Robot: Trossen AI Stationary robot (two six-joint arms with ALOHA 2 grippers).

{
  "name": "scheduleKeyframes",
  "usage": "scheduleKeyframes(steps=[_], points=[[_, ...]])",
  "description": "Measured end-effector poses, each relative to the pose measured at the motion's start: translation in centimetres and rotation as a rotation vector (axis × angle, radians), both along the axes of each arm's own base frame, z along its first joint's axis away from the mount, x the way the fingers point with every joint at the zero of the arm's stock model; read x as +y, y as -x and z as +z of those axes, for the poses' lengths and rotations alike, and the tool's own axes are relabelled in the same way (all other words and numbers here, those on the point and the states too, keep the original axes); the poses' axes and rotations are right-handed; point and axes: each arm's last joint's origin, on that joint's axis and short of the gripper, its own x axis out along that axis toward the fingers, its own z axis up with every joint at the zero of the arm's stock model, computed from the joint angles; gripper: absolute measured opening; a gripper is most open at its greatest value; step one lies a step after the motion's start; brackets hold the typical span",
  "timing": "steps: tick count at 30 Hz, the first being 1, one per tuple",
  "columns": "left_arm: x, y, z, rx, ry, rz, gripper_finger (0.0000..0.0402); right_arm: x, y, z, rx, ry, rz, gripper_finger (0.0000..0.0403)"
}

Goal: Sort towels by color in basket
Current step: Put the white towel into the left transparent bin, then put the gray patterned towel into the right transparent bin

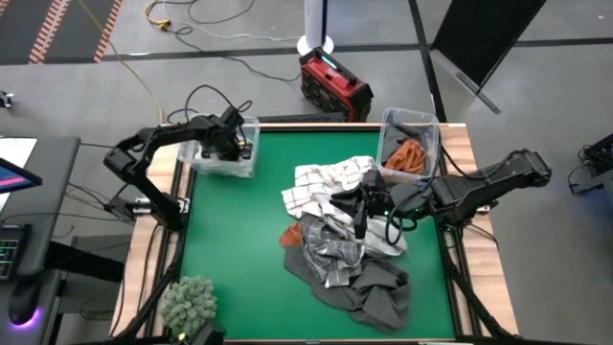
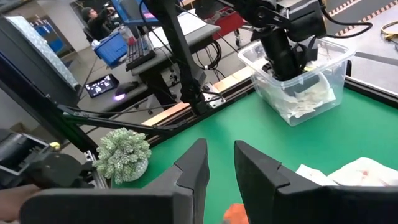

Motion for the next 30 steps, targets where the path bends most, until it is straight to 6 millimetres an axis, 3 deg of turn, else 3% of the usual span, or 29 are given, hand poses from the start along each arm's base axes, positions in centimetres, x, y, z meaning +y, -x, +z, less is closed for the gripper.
scheduleKeyframes(steps=[8,17,22,30], points=[[-0.7,0.5,2.7,-0.030,-0.101,-0.075,0.0090,0.0,0.0,0.0,0.003,0.007,0.001,0.0107],[-2.4,1.7,7.1,-0.142,-0.242,-0.105,0.0190,0.0,0.0,0.0,0.007,0.020,0.005,0.0107],[-3.5,2.5,9.5,-0.203,-0.330,-0.120,0.0213,0.0,0.0,0.0,0.009,0.030,0.007,0.0107],[-6.3,3.8,13.7,-0.341,-0.529,-0.199,0.0216,-0.1,0.0,-0.2,0.028,0.061,0.009,0.0107]])
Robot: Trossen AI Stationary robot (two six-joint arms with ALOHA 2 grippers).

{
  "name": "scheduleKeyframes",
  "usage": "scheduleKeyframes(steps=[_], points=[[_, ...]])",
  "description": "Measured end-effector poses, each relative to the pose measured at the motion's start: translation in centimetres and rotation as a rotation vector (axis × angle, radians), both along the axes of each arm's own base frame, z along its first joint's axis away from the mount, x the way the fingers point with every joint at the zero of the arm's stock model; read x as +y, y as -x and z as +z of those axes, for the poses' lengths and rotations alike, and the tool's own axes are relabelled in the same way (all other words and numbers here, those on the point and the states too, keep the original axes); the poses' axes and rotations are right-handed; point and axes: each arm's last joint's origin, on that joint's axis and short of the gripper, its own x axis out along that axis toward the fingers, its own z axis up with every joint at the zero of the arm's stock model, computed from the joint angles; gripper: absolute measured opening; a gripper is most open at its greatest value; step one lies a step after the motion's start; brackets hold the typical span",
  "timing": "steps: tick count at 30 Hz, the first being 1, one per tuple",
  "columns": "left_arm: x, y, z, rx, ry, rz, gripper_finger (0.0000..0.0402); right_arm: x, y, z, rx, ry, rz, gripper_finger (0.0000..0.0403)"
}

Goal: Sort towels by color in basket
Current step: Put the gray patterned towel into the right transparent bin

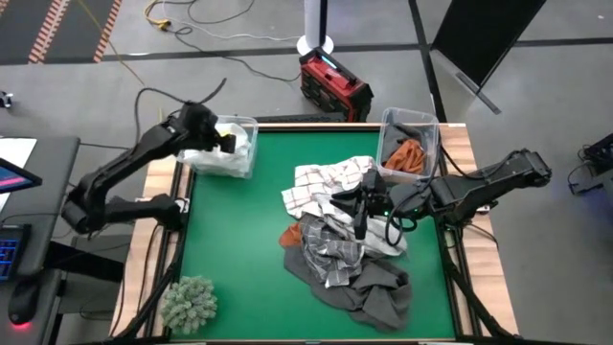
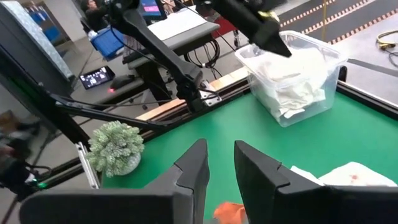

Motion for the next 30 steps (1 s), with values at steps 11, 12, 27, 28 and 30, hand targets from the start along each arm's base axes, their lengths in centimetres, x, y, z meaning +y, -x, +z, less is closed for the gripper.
scheduleKeyframes(steps=[11,12,27,28,30], points=[[-7.1,-2.0,4.4,-0.308,-0.167,-0.309,0.0199,-2.3,-0.4,-0.6,0.094,0.100,-0.011,0.0107],[-7.8,-2.4,4.6,-0.325,-0.168,-0.354,0.0198,-2.6,-0.4,-0.7,0.098,0.100,0.003,0.0107],[-15.9,-8.4,4.9,-0.407,-0.339,-0.595,0.0194,-3.4,-0.2,-1.8,0.181,-0.182,0.015,0.0107],[-16.3,-8.7,4.8,-0.399,-0.360,-0.594,0.0194,-3.3,-0.2,-1.9,0.199,-0.178,0.036,0.0107],[-16.9,-9.1,4.6,-0.381,-0.388,-0.598,0.0194,-2.9,0.0,-2.0,0.218,-0.165,0.065,0.0107]])
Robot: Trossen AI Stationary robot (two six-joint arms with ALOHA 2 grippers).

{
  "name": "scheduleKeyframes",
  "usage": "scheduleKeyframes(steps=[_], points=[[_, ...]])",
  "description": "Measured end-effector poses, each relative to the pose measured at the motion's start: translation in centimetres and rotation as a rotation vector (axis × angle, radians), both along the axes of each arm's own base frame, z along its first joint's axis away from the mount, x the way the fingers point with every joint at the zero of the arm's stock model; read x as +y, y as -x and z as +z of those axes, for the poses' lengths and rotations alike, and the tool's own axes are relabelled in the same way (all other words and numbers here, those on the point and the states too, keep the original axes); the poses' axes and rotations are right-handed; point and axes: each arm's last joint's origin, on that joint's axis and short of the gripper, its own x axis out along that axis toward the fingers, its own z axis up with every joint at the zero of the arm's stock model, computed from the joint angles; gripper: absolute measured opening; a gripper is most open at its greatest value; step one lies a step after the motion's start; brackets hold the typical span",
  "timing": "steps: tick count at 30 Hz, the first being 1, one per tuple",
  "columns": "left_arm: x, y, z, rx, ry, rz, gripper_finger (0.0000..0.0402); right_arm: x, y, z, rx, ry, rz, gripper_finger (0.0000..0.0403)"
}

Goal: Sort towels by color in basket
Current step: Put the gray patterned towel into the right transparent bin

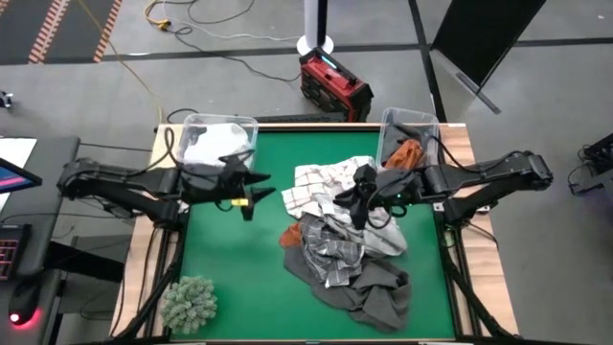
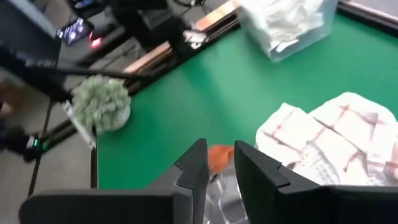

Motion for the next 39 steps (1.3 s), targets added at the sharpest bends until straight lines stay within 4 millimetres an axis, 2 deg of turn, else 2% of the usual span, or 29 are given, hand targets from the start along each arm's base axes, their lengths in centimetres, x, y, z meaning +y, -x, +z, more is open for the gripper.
scheduleKeyframes(steps=[5,12,17,23,29,36,39], points=[[-1.2,-1.3,-0.8,0.013,0.016,-0.037,0.0194,0.8,0.1,-0.1,0.007,0.033,0.055,0.0107],[-2.4,-2.8,-1.6,0.001,0.036,-0.046,0.0194,1.3,-1.7,-2.1,0.080,0.061,0.072,0.0107],[-2.8,-3.2,-0.8,0.016,0.033,-0.055,0.0194,1.8,-2.8,-3.7,0.150,0.064,0.136,0.0108],[-2.6,-2.6,0.5,0.083,0.010,-0.048,0.0194,2.4,-3.3,-2.7,0.179,0.180,0.239,0.0120],[-2.0,-1.9,0.7,0.136,0.003,-0.023,0.0194,3.1,-3.9,-2.4,0.228,0.314,0.353,0.0159],[-1.4,0.1,1.2,0.146,0.072,0.023,0.0194,5.7,-4.6,-5.9,0.398,0.390,0.495,0.0239],[-1.1,1.1,1.6,0.131,0.084,0.046,0.0194,6.8,-5.2,-7.6,0.444,0.417,0.541,0.0259]])
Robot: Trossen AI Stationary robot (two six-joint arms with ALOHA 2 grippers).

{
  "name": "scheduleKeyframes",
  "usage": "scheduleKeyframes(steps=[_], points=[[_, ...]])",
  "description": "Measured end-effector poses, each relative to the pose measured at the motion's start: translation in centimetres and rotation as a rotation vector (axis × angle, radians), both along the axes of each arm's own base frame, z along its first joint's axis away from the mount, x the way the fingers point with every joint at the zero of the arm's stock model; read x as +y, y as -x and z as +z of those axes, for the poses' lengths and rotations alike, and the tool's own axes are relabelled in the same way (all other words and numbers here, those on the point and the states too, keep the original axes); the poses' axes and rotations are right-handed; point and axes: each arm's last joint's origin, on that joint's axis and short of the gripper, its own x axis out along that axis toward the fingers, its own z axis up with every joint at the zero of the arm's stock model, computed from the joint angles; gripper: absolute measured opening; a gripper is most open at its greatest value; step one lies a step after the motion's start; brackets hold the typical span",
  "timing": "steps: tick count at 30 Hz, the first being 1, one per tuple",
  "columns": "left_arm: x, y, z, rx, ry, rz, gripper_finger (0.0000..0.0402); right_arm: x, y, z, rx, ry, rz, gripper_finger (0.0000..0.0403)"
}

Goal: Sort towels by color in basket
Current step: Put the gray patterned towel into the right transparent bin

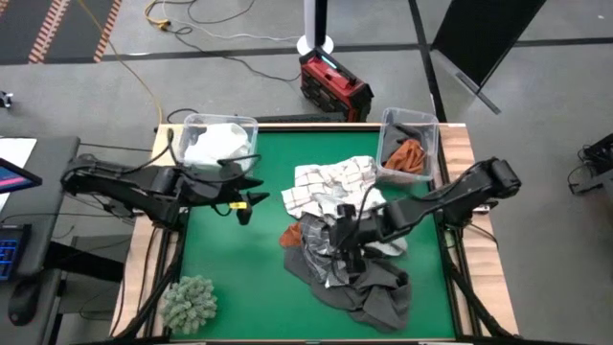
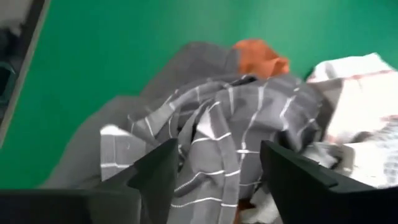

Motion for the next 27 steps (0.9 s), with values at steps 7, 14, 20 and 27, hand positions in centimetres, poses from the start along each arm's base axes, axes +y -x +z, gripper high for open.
scheduleKeyframes(steps=[7,14,20,27], points=[[0.5,1.7,0.8,-0.036,-0.018,0.074,0.0194,1.1,-1.7,-5.2,0.162,0.098,0.058,0.0243],[0.8,3.1,1.6,-0.087,-0.014,0.109,0.0194,1.0,-2.0,-6.6,0.211,0.123,0.055,0.0059],[1.2,4.1,1.6,-0.075,-0.022,0.168,0.0194,-1.2,-1.2,-2.4,0.172,0.112,0.018,0.0020],[1.4,4.7,1.8,-0.095,-0.039,0.242,0.0194,-5.2,1.5,10.3,-0.175,0.116,-0.126,0.0018]])
